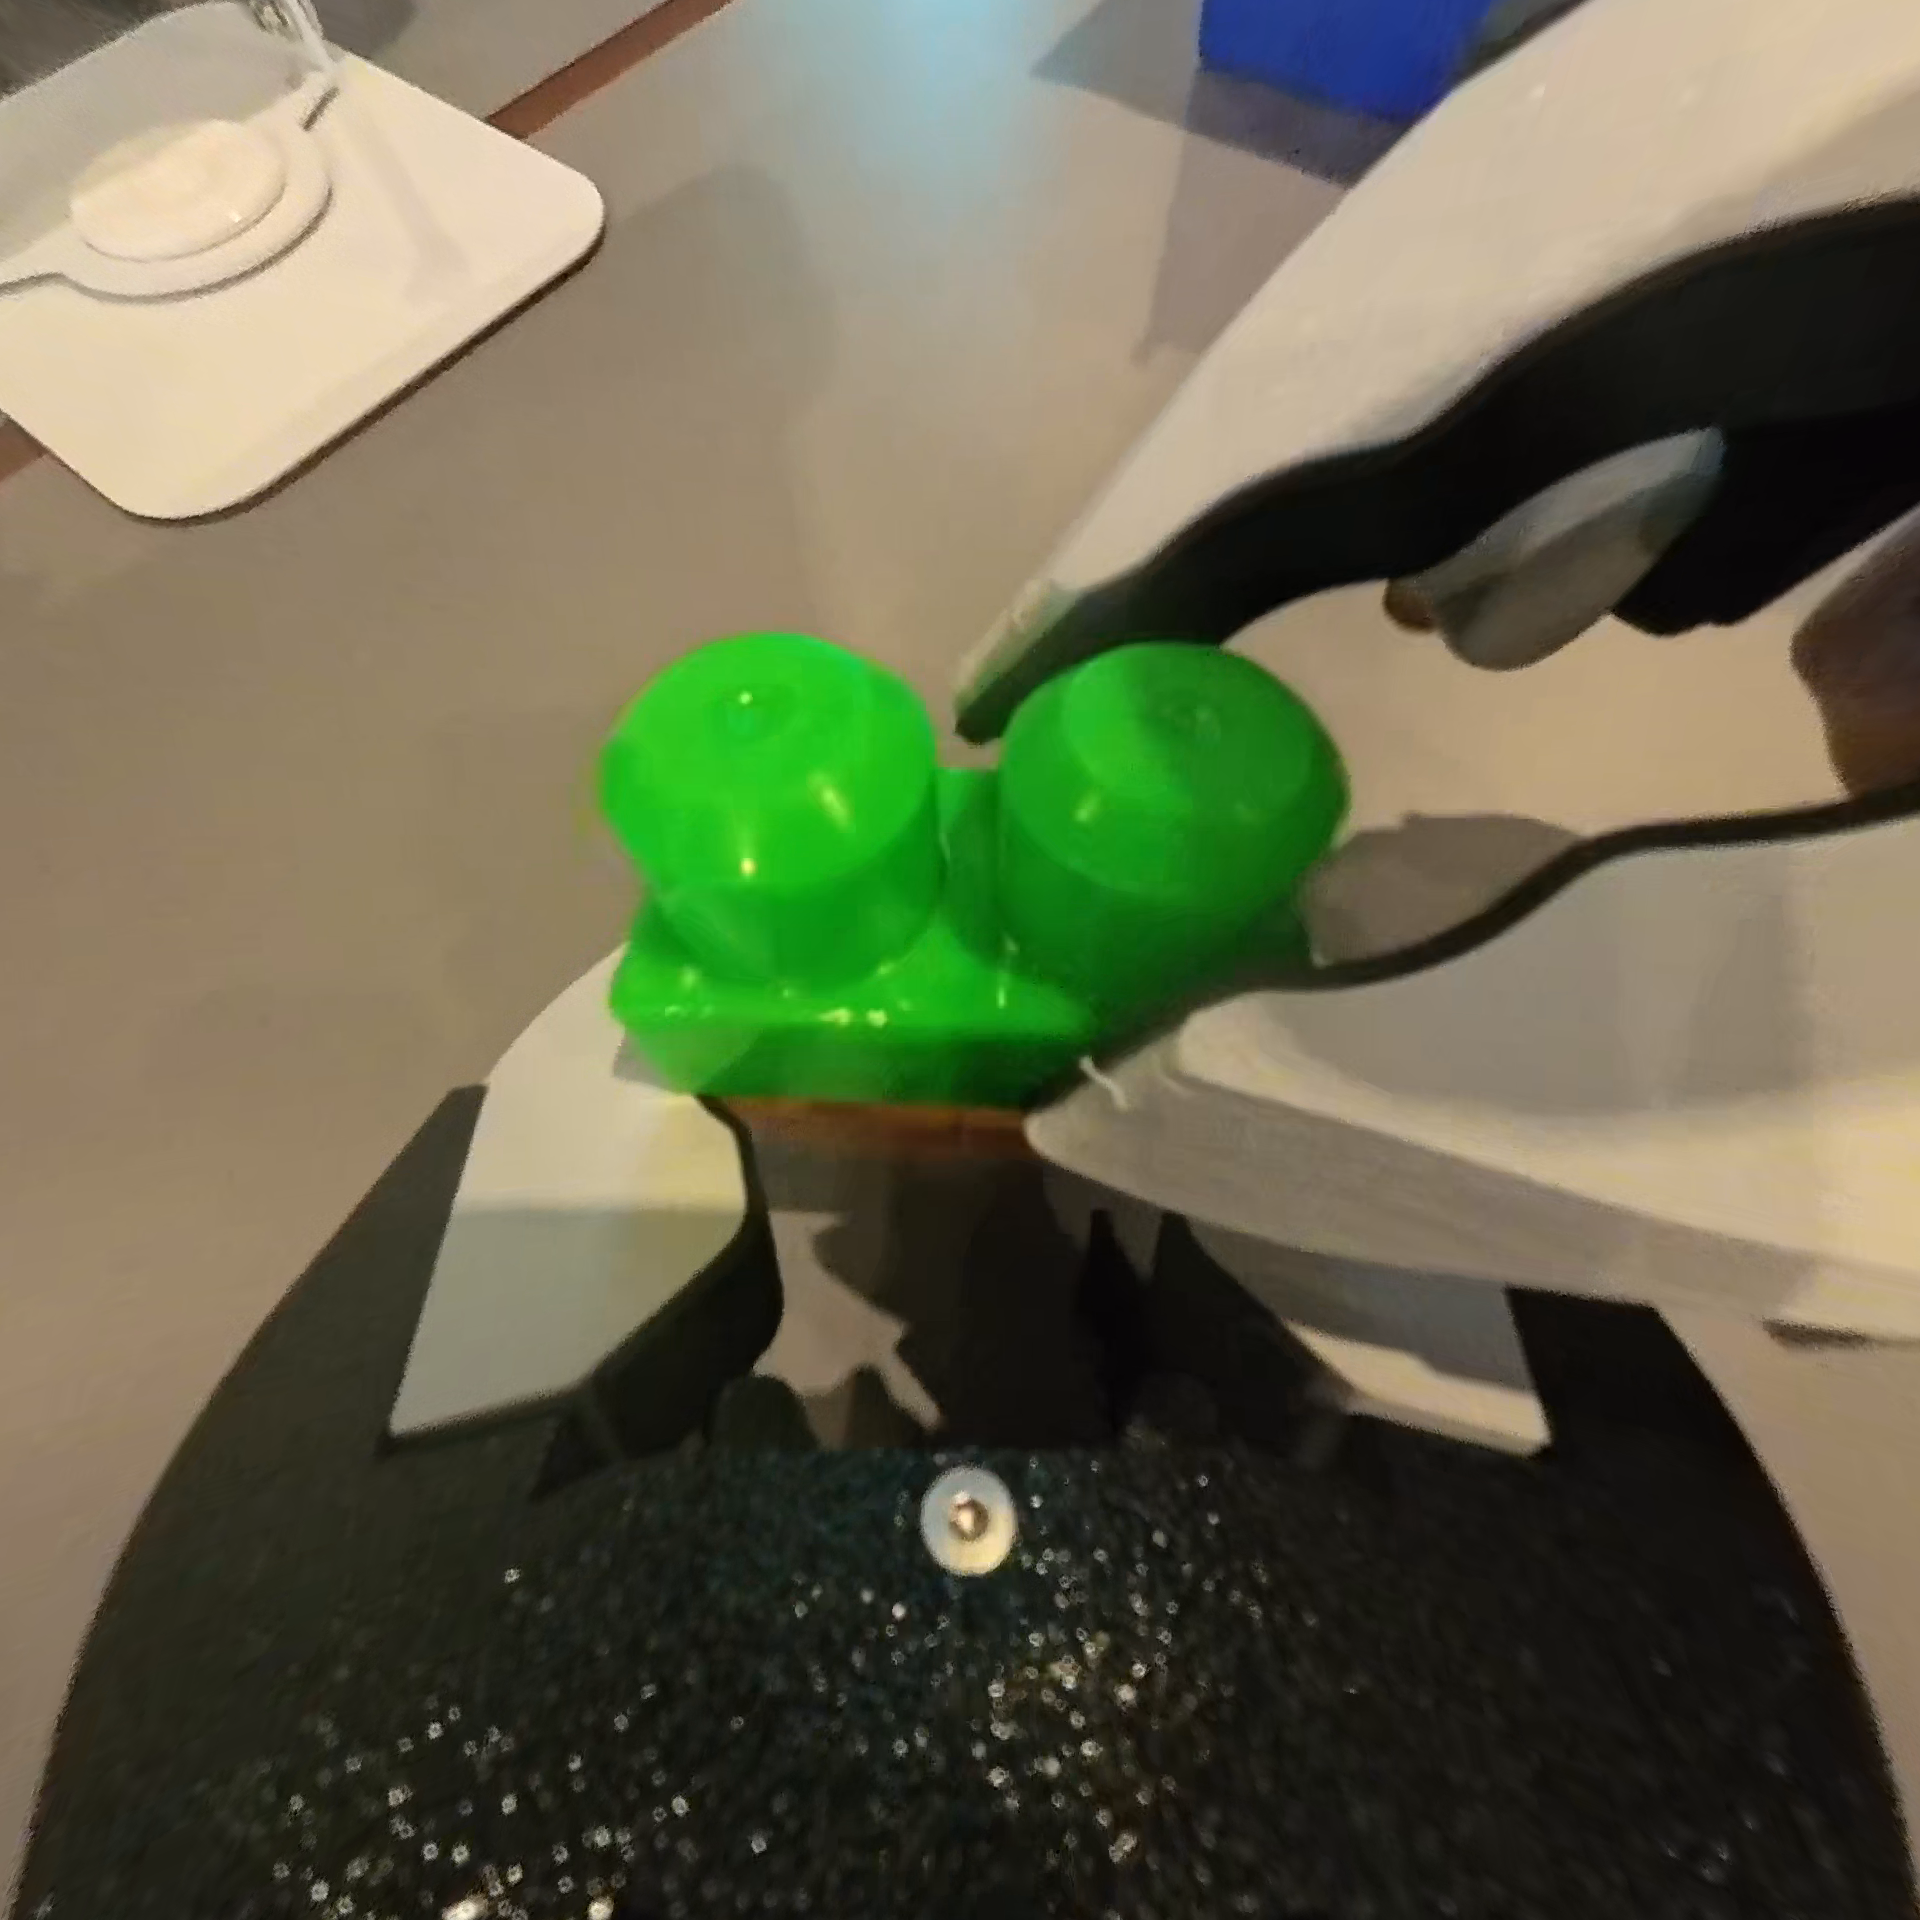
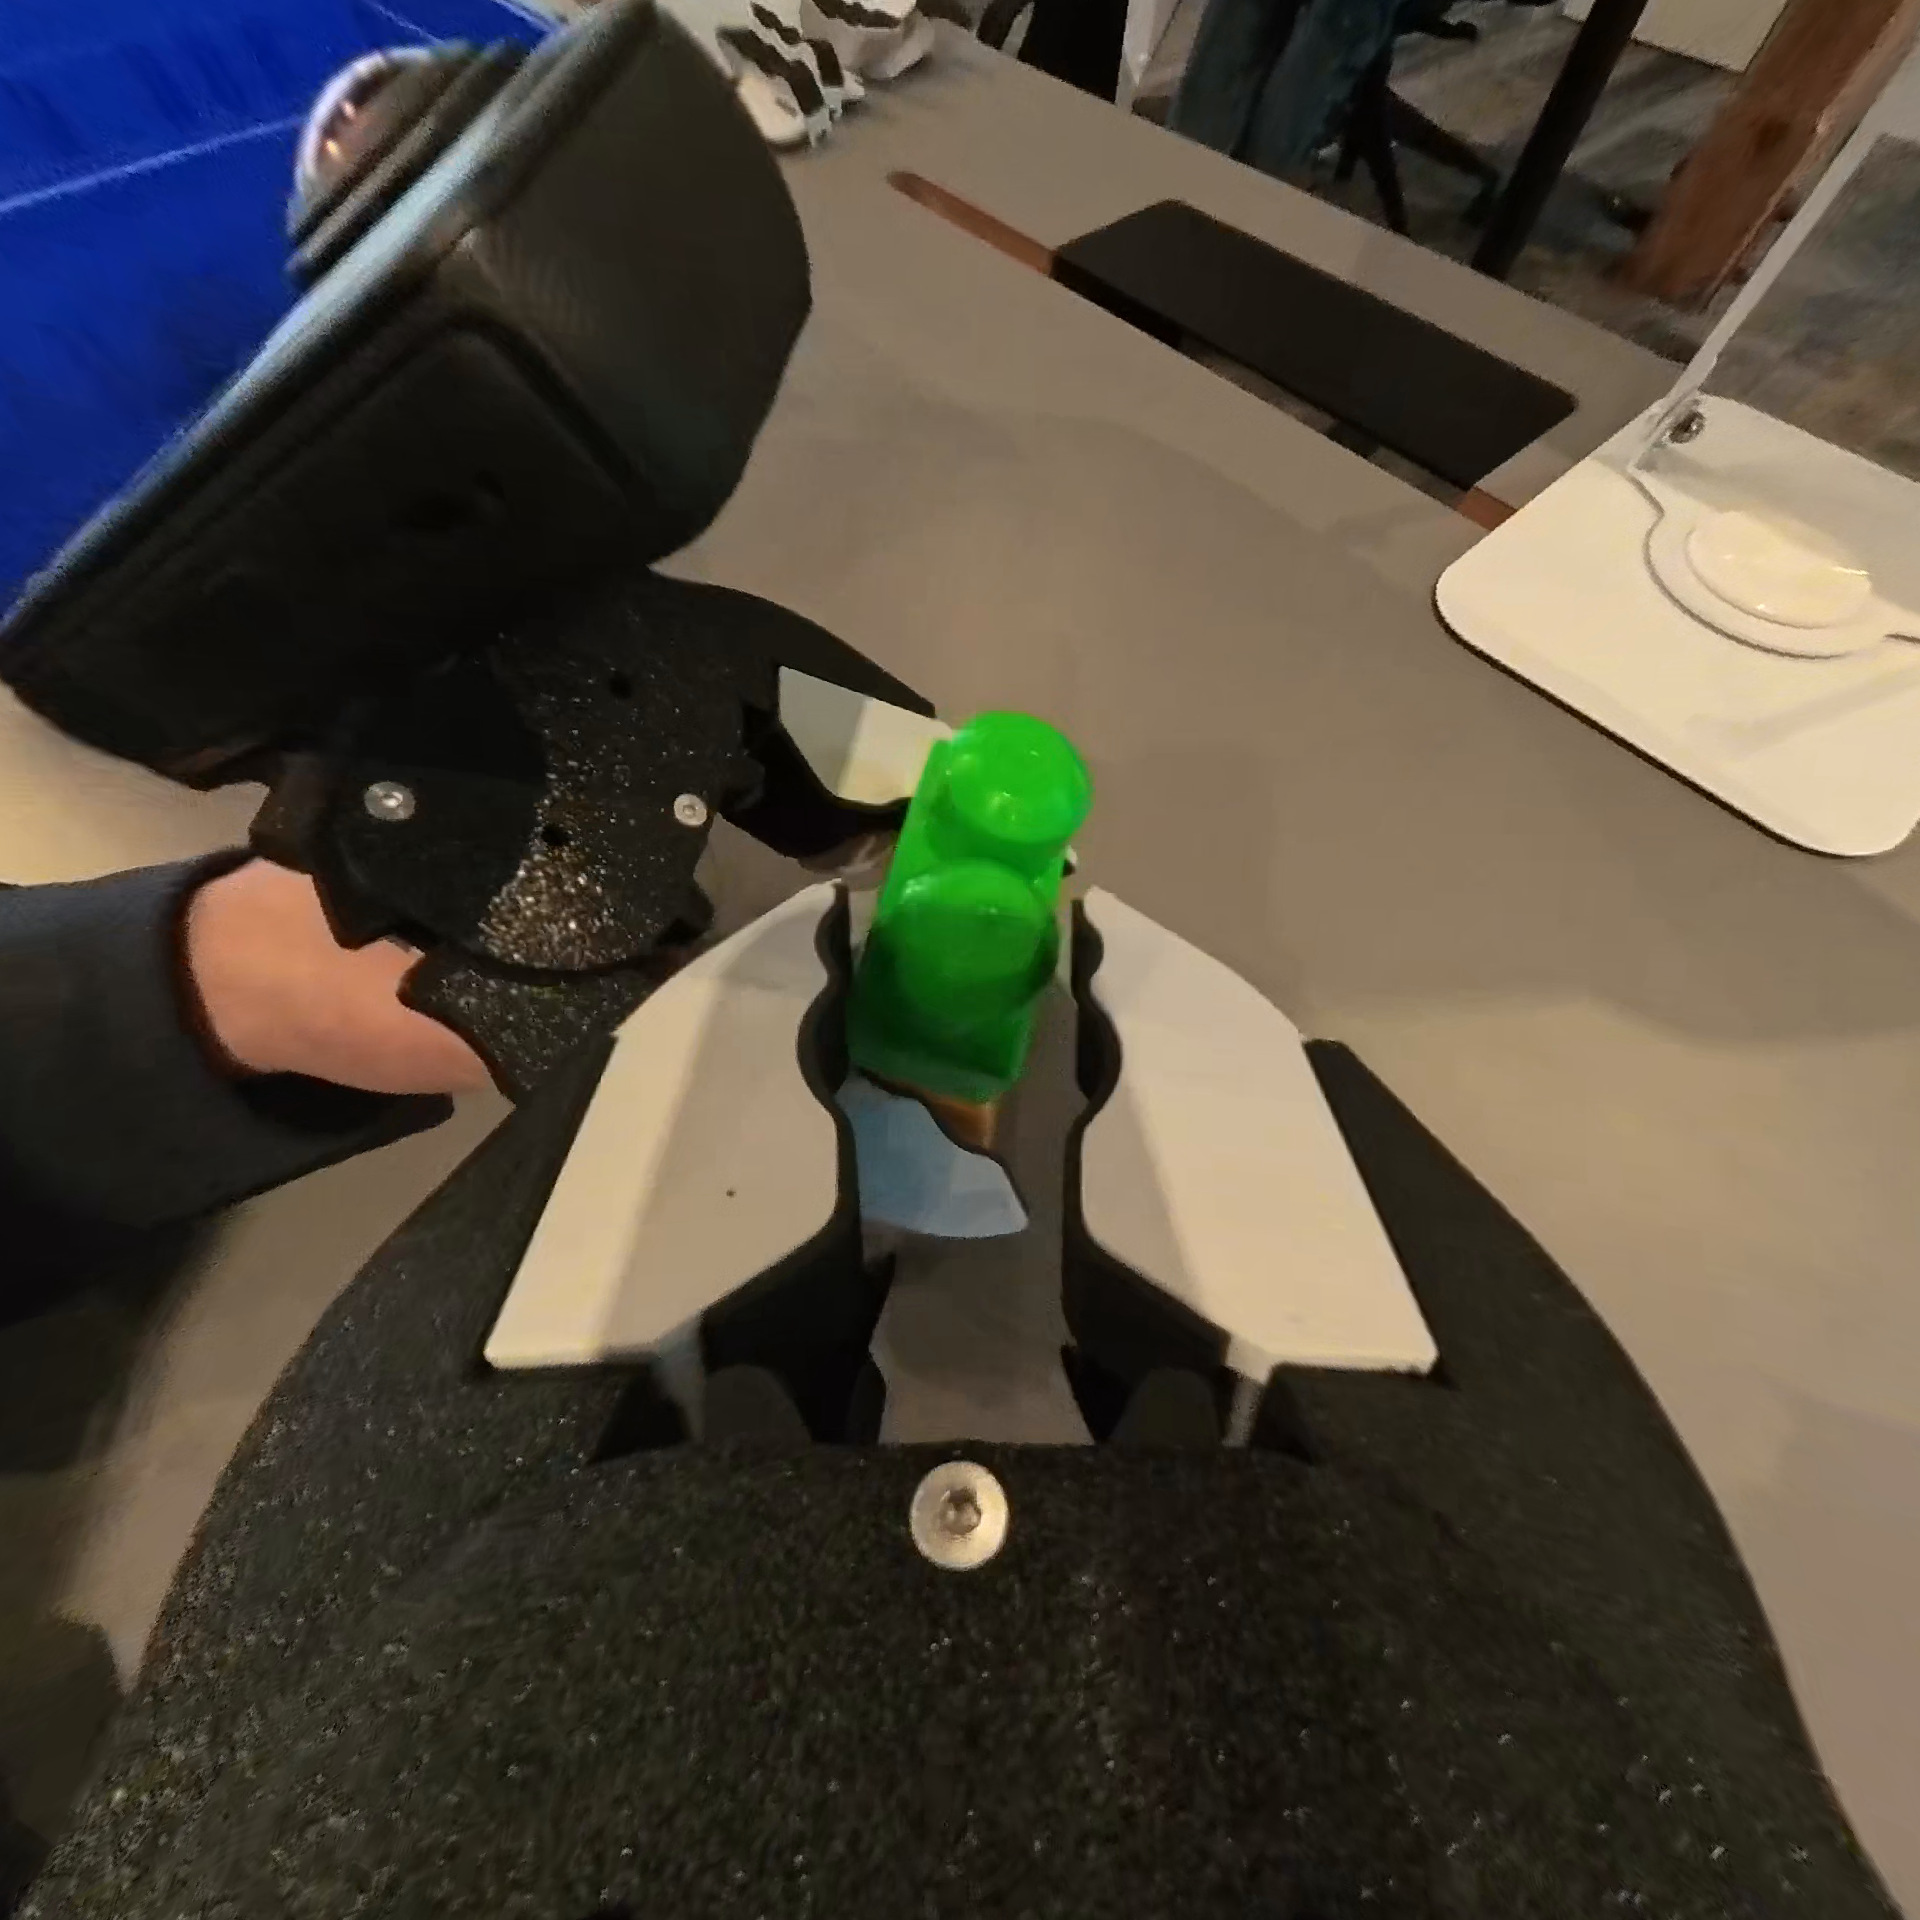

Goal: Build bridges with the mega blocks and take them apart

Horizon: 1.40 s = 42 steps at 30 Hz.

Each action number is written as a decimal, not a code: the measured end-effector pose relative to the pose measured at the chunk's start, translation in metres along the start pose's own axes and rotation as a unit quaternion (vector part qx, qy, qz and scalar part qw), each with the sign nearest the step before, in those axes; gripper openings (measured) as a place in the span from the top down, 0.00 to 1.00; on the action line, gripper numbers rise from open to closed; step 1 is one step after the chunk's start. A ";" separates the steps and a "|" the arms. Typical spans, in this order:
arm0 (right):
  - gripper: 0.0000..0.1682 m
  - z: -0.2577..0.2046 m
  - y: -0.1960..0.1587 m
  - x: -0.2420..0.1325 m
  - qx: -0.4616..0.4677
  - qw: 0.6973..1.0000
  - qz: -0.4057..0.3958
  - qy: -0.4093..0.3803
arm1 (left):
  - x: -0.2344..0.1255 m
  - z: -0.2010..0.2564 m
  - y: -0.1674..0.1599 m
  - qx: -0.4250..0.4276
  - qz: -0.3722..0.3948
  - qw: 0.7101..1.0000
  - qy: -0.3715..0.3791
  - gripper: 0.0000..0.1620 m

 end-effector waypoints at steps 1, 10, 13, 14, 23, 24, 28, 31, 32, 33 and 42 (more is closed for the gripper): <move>0.76 0.000 0.000 -0.001 -0.003 1.000 0.003 0.002 | -0.001 0.000 0.000 0.003 0.001 1.000 -0.005 0.45; 0.65 0.011 0.012 -0.039 -0.034 0.988 0.121 0.090 | -0.015 -0.002 0.003 0.002 0.018 0.997 -0.072 0.45; 0.53 0.016 0.016 -0.061 -0.134 0.960 0.197 0.150 | -0.030 -0.004 0.009 0.004 0.046 0.985 -0.168 0.45; 0.50 0.015 0.015 -0.065 -0.185 0.947 0.208 0.160 | -0.035 -0.005 0.012 0.005 0.056 0.977 -0.206 0.45; 0.64 0.013 0.028 -0.061 -0.273 0.932 0.177 0.160 | -0.064 -0.014 0.025 0.069 0.071 0.955 -0.281 0.45; 0.72 0.017 0.033 -0.061 -0.238 0.939 0.191 0.159 | -0.063 -0.014 0.024 0.078 0.064 0.960 -0.262 0.45; 0.83 0.023 0.044 -0.053 -0.156 0.953 0.196 0.172 | -0.053 -0.003 0.017 0.124 0.033 0.968 -0.216 0.45; 0.69 0.019 0.038 -0.043 -0.186 0.945 0.162 0.215 | -0.046 0.006 0.015 0.137 0.018 0.966 -0.217 0.45; 0.69 0.019 0.035 -0.042 -0.191 0.941 0.164 0.227 | -0.045 0.008 0.015 0.137 0.018 0.966 -0.220 0.45; 0.69 0.020 0.032 -0.041 -0.194 0.938 0.165 0.236 | -0.044 0.009 0.014 0.139 0.016 0.965 -0.223 0.45; 0.83 0.028 0.019 -0.032 -0.178 0.922 0.095 0.331 | -0.039 0.026 0.010 0.198 -0.011 0.948 -0.247 0.45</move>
Point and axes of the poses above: each gripper's, where its closed fingertips meet, x out along the fingers, y out of its top, z = x × y across the jaws, the point moved 9 cm from there along -x, back along the fingers, and after that the axes turned 1 degree about -z, right-handed, at the moved point
